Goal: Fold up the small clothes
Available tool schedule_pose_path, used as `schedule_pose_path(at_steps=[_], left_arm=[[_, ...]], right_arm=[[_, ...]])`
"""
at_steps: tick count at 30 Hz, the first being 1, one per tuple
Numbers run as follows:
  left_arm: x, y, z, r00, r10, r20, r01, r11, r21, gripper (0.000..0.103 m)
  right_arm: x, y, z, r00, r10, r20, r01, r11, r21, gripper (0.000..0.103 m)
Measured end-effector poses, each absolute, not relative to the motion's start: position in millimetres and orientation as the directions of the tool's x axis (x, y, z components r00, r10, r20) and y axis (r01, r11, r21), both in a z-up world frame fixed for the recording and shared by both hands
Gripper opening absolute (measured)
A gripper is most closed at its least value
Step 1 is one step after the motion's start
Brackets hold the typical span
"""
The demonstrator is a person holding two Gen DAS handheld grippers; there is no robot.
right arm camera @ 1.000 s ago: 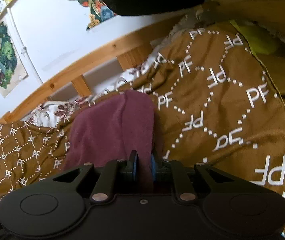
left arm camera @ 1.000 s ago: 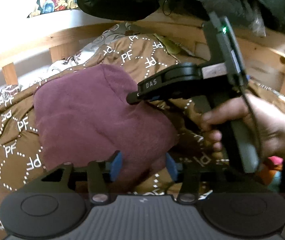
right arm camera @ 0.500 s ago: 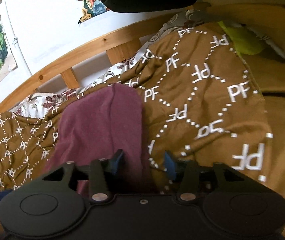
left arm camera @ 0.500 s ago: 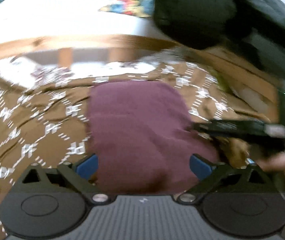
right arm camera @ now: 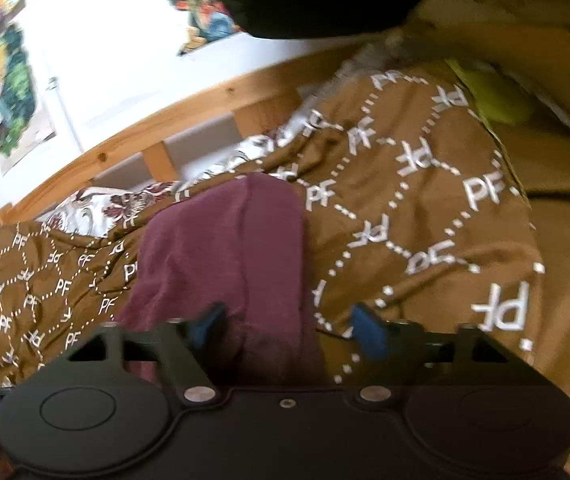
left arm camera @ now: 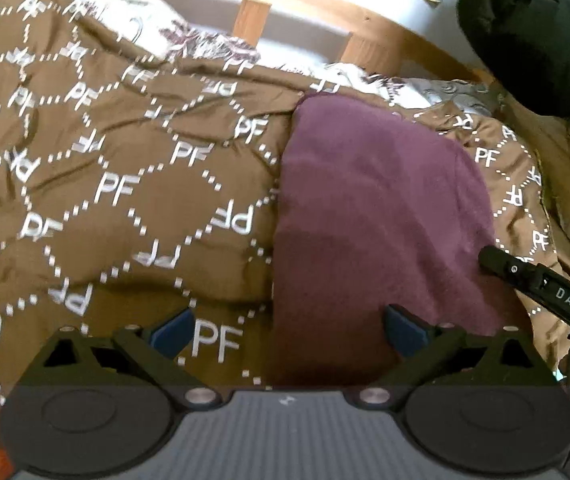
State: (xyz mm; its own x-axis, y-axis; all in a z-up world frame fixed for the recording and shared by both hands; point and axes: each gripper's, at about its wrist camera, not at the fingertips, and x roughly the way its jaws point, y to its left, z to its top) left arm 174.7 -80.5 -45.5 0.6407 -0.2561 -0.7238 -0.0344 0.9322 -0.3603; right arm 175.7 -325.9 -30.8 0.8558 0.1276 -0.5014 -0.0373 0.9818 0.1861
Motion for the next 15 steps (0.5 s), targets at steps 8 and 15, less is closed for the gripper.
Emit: schedule_pose_path(at_steps=[8,15], left_arm=[[171,-74,-60,0.609,-0.263,-0.749,-0.090,0.914,-0.395,0.103],[172,-77,-61,0.601,-0.258,-0.756,-0.095,0.917,-0.388,0.103]], right_arm=[[189,-321,-39,0.899,0.080,-0.431,-0.020,0.990,0.142,0.022],[200,-295,-34,0.930,0.104,-0.352,-0.121,0.992,-0.029,0.006]])
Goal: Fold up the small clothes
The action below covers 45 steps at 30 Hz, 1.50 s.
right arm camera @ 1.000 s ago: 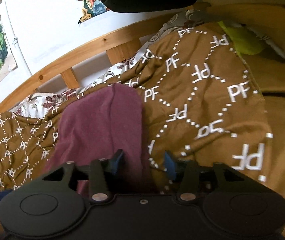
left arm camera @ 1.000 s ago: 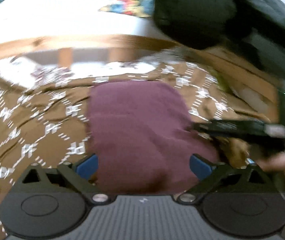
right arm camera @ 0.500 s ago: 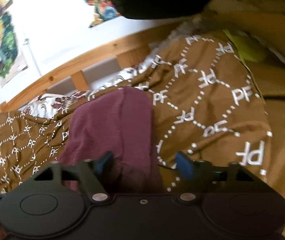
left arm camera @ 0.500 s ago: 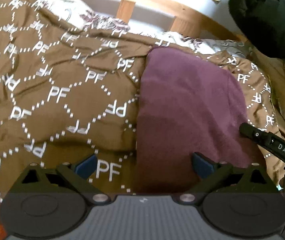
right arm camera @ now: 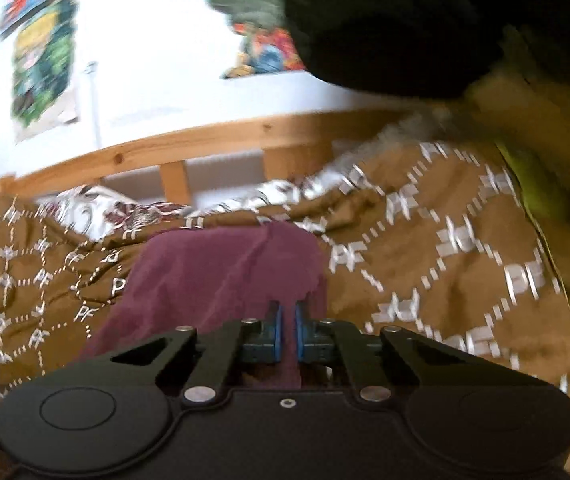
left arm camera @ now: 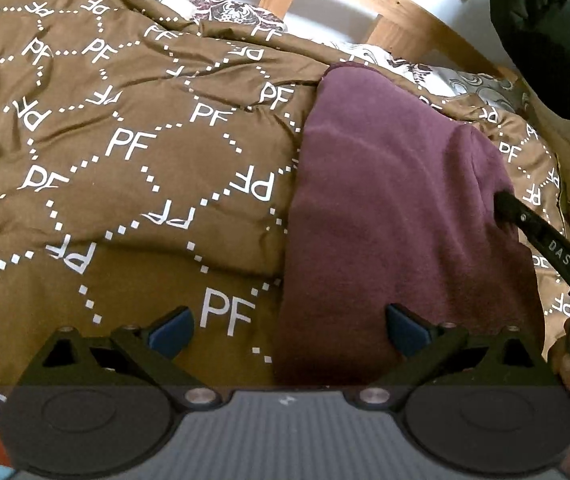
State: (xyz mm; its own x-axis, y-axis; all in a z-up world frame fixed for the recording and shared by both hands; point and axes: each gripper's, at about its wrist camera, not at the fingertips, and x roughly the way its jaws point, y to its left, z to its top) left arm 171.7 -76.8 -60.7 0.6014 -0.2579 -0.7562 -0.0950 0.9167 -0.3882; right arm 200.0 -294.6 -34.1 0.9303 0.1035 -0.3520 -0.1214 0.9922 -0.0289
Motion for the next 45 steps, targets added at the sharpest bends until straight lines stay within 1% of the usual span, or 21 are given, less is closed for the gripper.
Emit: schedule_pose_path(at_steps=[2,6,11,15,18,21,23,25,26,28,29,31,32,33,34,37,39,41,43,44,45], left_arm=[[172,-77,-61,0.601,-0.257,-0.756,-0.096,0.917,-0.387,0.103],[173,-77,-62,0.600,-0.261,-0.756,-0.097,0.915,-0.392,0.103],[172,-79,-62,0.605,-0.259,-0.753,-0.086,0.919,-0.385,0.103],[171,-78,-62,0.610,-0.261,-0.749,-0.077,0.920,-0.383,0.103],[172,-78,-62,0.610,-0.261,-0.748,-0.071,0.923,-0.379,0.103],[171,-79,-61,0.611,-0.255,-0.749,-0.069,0.926,-0.371,0.103],[171,-79,-61,0.611,-0.257,-0.749,-0.068,0.925,-0.373,0.103],[171,-78,-62,0.610,-0.263,-0.748,-0.070,0.922,-0.382,0.103],[172,-77,-62,0.608,-0.268,-0.747,-0.072,0.919,-0.388,0.103],[172,-76,-63,0.606,-0.275,-0.747,-0.074,0.915,-0.396,0.103],[172,-75,-63,0.606,-0.276,-0.746,-0.074,0.914,-0.398,0.103],[172,-76,-64,0.608,-0.277,-0.744,-0.072,0.914,-0.399,0.103],[171,-75,-64,0.609,-0.278,-0.743,-0.071,0.914,-0.399,0.103],[171,-75,-64,0.610,-0.279,-0.742,-0.070,0.914,-0.400,0.103],[171,-75,-64,0.610,-0.280,-0.741,-0.069,0.913,-0.403,0.103],[170,-74,-65,0.614,-0.285,-0.736,-0.070,0.909,-0.411,0.103],[169,-74,-65,0.618,-0.287,-0.732,-0.072,0.906,-0.417,0.103],[169,-73,-67,0.622,-0.292,-0.726,-0.071,0.903,-0.423,0.103],[168,-72,-68,0.628,-0.295,-0.720,-0.070,0.900,-0.430,0.103],[167,-73,-68,0.630,-0.294,-0.718,-0.072,0.899,-0.431,0.103],[167,-73,-69,0.634,-0.291,-0.716,-0.073,0.900,-0.430,0.103]], right_arm=[[201,-290,-34,0.932,0.106,-0.346,-0.132,0.990,-0.051,0.006],[204,-295,-36,0.926,0.084,-0.368,-0.107,0.993,-0.043,0.006],[209,-317,-40,0.910,0.084,-0.406,-0.060,0.996,0.072,0.006],[210,-326,-43,0.907,0.103,-0.409,-0.058,0.991,0.121,0.009],[209,-334,-40,0.913,0.143,-0.383,-0.079,0.981,0.179,0.022],[214,-344,-39,0.913,0.160,-0.375,-0.073,0.969,0.236,0.032],[217,-349,-41,0.909,0.161,-0.384,-0.061,0.963,0.261,0.035],[219,-352,-44,0.906,0.164,-0.389,-0.052,0.958,0.283,0.045],[220,-352,-44,0.906,0.163,-0.391,-0.050,0.957,0.285,0.047],[220,-352,-45,0.905,0.164,-0.393,-0.052,0.959,0.280,0.058],[221,-352,-45,0.904,0.166,-0.393,-0.054,0.958,0.280,0.060],[223,-353,-45,0.902,0.184,-0.391,-0.065,0.953,0.297,0.076],[226,-354,-45,0.899,0.201,-0.389,-0.076,0.947,0.313,0.080],[228,-354,-44,0.895,0.223,-0.386,-0.092,0.940,0.328,0.086],[232,-354,-43,0.891,0.243,-0.384,-0.111,0.936,0.334,0.090],[245,-352,-38,0.877,0.284,-0.387,-0.159,0.932,0.324,0.098],[255,-353,-37,0.873,0.301,-0.385,-0.174,0.928,0.331,0.098],[265,-357,-39,0.866,0.307,-0.394,-0.164,0.920,0.356,0.095],[269,-362,-42,0.868,0.299,-0.397,-0.138,0.912,0.386,0.081],[269,-364,-44,0.870,0.290,-0.398,-0.121,0.910,0.398,0.078],[268,-364,-44,0.871,0.289,-0.398,-0.120,0.910,0.397,0.071]])
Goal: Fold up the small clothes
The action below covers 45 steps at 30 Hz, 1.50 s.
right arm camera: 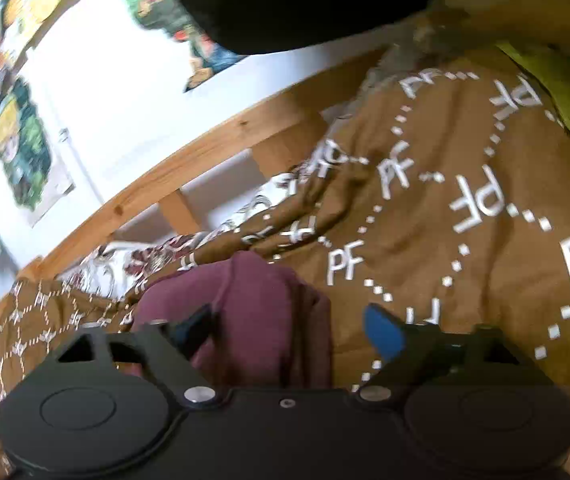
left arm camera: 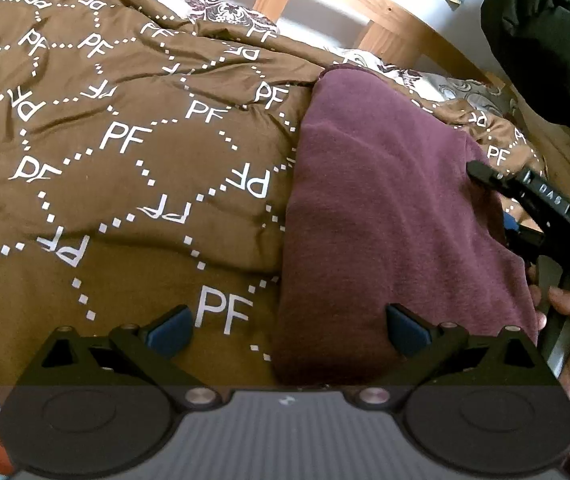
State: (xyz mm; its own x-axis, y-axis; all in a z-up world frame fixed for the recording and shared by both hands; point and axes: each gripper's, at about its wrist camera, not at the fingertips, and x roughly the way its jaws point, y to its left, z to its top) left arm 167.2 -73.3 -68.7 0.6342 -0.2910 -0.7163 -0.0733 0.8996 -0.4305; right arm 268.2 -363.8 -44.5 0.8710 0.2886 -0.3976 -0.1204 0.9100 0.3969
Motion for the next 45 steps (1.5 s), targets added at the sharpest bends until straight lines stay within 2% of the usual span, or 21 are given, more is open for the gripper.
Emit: schedule_pose_path(at_steps=[1,4,5,11,12,14,16,19,22,24,34,35,36,40,43,45], left_arm=[[167,-74,-69,0.638,-0.286,-0.715,-0.074,0.901,-0.427,0.103],[167,-78,-69,0.647,-0.270,-0.713,-0.071,0.910,-0.409,0.103],[167,-79,-69,0.649,-0.267,-0.712,-0.071,0.911,-0.407,0.103],[165,-80,-70,0.662,-0.261,-0.703,-0.068,0.912,-0.403,0.103],[164,-79,-70,0.663,-0.263,-0.701,-0.067,0.911,-0.406,0.103],[164,-78,-71,0.665,-0.268,-0.697,-0.066,0.909,-0.412,0.103],[164,-77,-71,0.666,-0.271,-0.695,-0.065,0.907,-0.416,0.103],[163,-77,-71,0.667,-0.271,-0.694,-0.065,0.907,-0.417,0.103],[162,-76,-71,0.670,-0.274,-0.690,-0.065,0.904,-0.422,0.103],[162,-76,-71,0.673,-0.276,-0.686,-0.064,0.902,-0.426,0.103],[160,-77,-72,0.688,-0.276,-0.671,-0.056,0.902,-0.429,0.103],[160,-77,-72,0.689,-0.276,-0.670,-0.056,0.901,-0.429,0.103],[160,-77,-72,0.689,-0.276,-0.670,-0.057,0.901,-0.430,0.103],[160,-76,-72,0.690,-0.280,-0.667,-0.055,0.899,-0.434,0.103],[159,-75,-72,0.690,-0.285,-0.665,-0.054,0.896,-0.440,0.103],[161,-72,-69,0.677,-0.310,-0.667,-0.049,0.886,-0.461,0.103]], right_arm=[[267,-362,-45,0.871,0.293,-0.394,-0.134,0.914,0.382,0.059],[262,-348,-43,0.886,0.281,-0.369,-0.183,0.943,0.278,0.031],[259,-341,-40,0.892,0.280,-0.355,-0.205,0.950,0.233,0.029],[252,-316,-34,0.905,0.275,-0.324,-0.271,0.961,0.060,0.028],[253,-316,-34,0.908,0.258,-0.331,-0.258,0.965,0.043,0.030],[255,-322,-35,0.908,0.233,-0.349,-0.224,0.972,0.067,0.043],[260,-336,-36,0.897,0.244,-0.368,-0.199,0.967,0.156,0.062],[268,-358,-41,0.871,0.312,-0.380,-0.194,0.929,0.316,0.076],[278,-372,-50,0.853,0.383,-0.355,-0.198,0.866,0.460,0.081],[287,-374,-53,0.840,0.415,-0.351,-0.214,0.846,0.489,0.082],[304,-343,-55,0.781,0.431,-0.452,-0.295,0.892,0.342,0.098],[304,-342,-55,0.782,0.427,-0.455,-0.289,0.894,0.342,0.097],[303,-342,-56,0.781,0.430,-0.454,-0.285,0.891,0.354,0.090],[306,-356,-59,0.779,0.454,-0.431,-0.218,0.842,0.493,0.060],[308,-369,-62,0.778,0.475,-0.412,-0.177,0.795,0.581,0.048],[307,-371,-63,0.777,0.477,-0.410,-0.178,0.793,0.583,0.047]])
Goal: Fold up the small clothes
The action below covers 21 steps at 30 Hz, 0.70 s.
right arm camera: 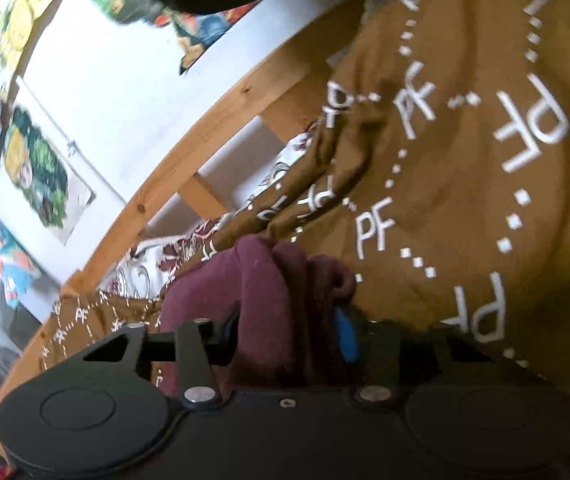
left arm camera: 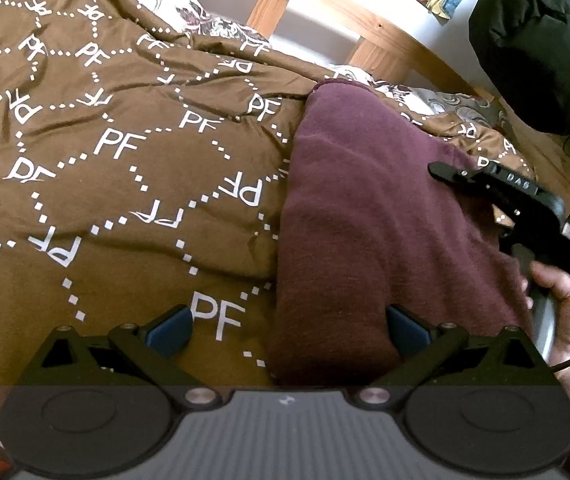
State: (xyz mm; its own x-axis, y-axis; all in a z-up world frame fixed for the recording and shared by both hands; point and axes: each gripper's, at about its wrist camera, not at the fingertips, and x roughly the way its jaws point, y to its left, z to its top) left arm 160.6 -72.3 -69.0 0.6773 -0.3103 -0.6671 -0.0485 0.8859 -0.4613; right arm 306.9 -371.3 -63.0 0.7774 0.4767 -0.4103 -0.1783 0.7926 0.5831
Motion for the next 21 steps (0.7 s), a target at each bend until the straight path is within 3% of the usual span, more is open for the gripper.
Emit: schedule_pose_path(at_steps=[5,12,18,21], left_arm=[[171,-57,-60,0.643,-0.408,-0.648,-0.026,0.834,-0.552,0.102],[202,-69,-54,0.558,-0.534,-0.635,0.095,0.801,-0.591,0.102],[224,-86,-62,0.489,-0.528,-0.694,0.135,0.832,-0.538,0.102],[226,-88,-66,0.478,-0.541,-0.692,0.137,0.824,-0.549,0.102]], right_arm=[[302,-370,-64,0.791,0.457,-0.408,-0.171,0.804,0.569,0.049],[299,-367,-65,0.794,0.468,-0.387,-0.174,0.786,0.593,0.064],[300,-361,-64,0.776,0.493,-0.393,-0.218,0.795,0.565,0.081],[302,-358,-64,0.771,0.494,-0.402,-0.227,0.803,0.552,0.083]])
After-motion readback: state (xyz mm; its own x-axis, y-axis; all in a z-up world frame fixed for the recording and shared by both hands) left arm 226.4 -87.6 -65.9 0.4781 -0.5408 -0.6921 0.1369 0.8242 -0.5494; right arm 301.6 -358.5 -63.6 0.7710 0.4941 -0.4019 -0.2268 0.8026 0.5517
